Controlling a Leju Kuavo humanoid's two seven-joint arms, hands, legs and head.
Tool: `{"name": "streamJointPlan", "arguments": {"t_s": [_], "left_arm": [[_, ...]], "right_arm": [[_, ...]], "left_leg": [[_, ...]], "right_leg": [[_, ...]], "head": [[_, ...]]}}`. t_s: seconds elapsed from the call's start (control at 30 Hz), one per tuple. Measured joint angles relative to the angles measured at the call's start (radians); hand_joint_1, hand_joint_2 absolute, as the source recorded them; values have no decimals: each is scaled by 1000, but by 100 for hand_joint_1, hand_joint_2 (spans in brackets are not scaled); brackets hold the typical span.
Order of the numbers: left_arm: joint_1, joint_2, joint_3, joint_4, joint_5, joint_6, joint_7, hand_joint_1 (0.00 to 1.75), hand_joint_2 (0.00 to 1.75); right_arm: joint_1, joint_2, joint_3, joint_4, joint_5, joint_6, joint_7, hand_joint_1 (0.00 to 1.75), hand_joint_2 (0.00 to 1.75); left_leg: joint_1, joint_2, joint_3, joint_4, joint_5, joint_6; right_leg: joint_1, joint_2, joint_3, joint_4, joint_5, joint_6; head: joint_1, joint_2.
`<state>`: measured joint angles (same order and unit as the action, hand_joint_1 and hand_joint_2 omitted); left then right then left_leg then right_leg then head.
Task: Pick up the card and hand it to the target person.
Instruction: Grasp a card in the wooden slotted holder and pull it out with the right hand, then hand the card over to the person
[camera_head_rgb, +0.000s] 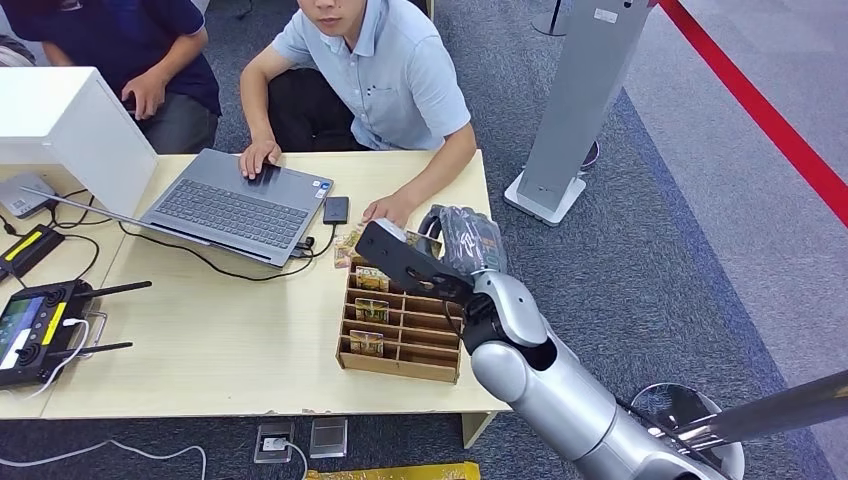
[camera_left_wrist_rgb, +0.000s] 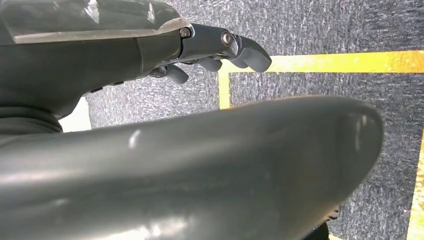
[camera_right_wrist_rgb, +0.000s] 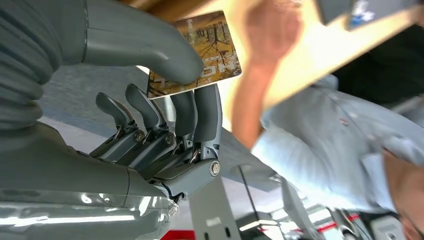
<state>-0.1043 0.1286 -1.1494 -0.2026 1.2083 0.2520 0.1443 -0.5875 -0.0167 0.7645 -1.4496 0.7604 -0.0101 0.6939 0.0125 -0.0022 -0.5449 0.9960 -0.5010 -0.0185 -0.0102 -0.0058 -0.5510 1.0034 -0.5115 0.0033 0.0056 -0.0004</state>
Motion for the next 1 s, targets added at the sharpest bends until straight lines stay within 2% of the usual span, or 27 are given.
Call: {"name": "streamJointPlan", "arguments": {"t_s": [0.13, 0.23, 0.4, 0.53, 0.77, 1.0], "left_arm": [[0, 0, 0, 0, -13, -5, -6, 0, 0], [-2, 0, 0, 0, -25, -12, -17, 0, 0], [-5, 2, -1, 0, -46, -27, -47, 0, 0], [-7, 2, -2, 0, -52, -31, -55, 0, 0], [-6, 4, -2, 0, -45, -29, -49, 0, 0], [-5, 8, -6, 0, -40, -29, -42, 0, 0]], "right_arm": [[-82, -8, 18, -6, -43, 20, -44, 159, 175], [-159, -4, 46, 37, -62, 29, -117, 159, 175], [-281, 29, 93, 205, -68, -41, -256, 159, 175], [-345, 56, 131, 370, -37, -101, -333, 159, 175], [-375, 94, 180, 577, -9, -151, -385, 159, 175], [-389, 115, 211, 687, 22, -183, -390, 159, 175]], "left_leg": [[0, 0, 0, 0, 0, 0], [0, 0, -1, 0, 0, 0], [0, -1, -1, 0, 0, 0], [0, -2, -2, 0, 0, 0], [0, -2, -2, 0, 0, 0], [0, -2, -1, 0, 0, 0]], "right_leg": [[0, 0, 0, 0, 0, 0], [0, 0, 0, 1, 0, 0], [0, -1, 0, 1, 0, 0], [0, -2, 0, 1, 0, 0], [0, -2, 0, 1, 0, 0], [0, -2, 0, 1, 0, 0]], "head": [[0, 0], [0, 0], [0, 0], [0, 0], [1, 0], [0, 0]]}}
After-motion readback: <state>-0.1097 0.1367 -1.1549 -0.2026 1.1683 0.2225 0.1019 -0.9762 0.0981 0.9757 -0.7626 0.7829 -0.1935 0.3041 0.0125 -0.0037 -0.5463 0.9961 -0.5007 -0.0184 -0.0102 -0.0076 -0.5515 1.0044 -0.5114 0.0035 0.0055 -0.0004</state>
